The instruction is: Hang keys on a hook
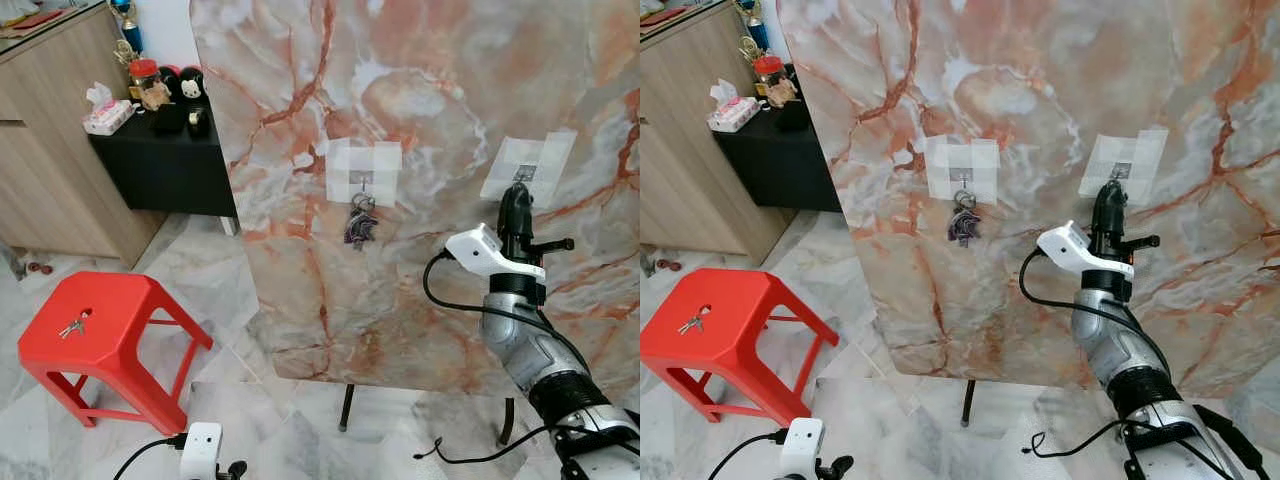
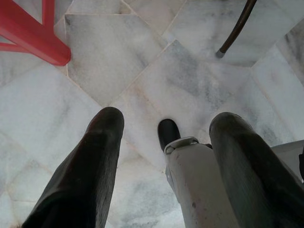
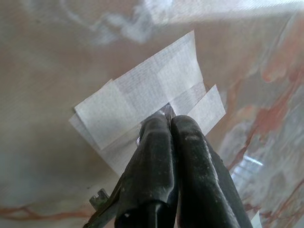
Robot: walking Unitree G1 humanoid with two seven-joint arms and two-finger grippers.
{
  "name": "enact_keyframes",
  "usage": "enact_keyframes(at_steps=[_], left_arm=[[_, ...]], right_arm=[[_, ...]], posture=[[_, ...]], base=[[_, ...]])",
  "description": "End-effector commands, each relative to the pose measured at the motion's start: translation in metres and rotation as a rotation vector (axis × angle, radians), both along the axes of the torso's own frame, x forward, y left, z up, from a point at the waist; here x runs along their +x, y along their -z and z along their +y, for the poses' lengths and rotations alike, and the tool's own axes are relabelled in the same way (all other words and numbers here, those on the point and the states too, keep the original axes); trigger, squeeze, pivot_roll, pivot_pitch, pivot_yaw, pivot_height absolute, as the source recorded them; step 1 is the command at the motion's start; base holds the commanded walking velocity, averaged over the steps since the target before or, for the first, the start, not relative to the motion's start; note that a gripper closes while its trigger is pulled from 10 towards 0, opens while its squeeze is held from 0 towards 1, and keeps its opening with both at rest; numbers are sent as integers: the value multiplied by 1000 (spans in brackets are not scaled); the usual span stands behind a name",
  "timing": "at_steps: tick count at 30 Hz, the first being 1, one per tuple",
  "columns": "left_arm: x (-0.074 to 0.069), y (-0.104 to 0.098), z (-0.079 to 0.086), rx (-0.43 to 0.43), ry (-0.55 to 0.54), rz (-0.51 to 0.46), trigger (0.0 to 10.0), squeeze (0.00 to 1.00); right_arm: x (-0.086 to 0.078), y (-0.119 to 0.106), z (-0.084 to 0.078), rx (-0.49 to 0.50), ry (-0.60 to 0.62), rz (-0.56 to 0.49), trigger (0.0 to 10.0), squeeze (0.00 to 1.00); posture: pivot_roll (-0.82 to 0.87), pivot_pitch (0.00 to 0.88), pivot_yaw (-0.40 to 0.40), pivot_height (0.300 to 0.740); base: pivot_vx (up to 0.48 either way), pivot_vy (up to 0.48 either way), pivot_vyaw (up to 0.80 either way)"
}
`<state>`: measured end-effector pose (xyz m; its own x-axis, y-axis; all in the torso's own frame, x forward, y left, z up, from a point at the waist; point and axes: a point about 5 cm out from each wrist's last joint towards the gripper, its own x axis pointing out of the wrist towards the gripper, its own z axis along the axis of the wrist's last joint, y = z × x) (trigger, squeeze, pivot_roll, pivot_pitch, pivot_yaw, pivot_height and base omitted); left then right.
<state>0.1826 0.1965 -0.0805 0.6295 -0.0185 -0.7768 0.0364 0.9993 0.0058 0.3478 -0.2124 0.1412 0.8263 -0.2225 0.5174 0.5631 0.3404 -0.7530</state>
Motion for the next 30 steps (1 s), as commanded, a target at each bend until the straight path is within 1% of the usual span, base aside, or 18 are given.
enact_keyframes(at_steps=[1,7,16,30], left_arm=[[-3,1,1,-6,-10,7,10000,0],[-3,1,1,-6,-8,7,10000,0],[-3,1,1,-6,-10,7,10000,0],[-3,1,1,-6,-8,6,10000,0]], right_arm=[[2,-5,-2,-6,9,-18,10000,0],[2,-6,-3,-7,14,-18,10000,0],[8,-10,-6,-7,35,-10,10000,0],[10,-5,-5,-5,29,51,10000,0]], posture=[[-66,39,15,740],[-66,39,15,740],[-64,39,14,740],[-64,39,14,740]], base=[[0,0,0],[0,0,0],[0,0,0],[0,0,0]])
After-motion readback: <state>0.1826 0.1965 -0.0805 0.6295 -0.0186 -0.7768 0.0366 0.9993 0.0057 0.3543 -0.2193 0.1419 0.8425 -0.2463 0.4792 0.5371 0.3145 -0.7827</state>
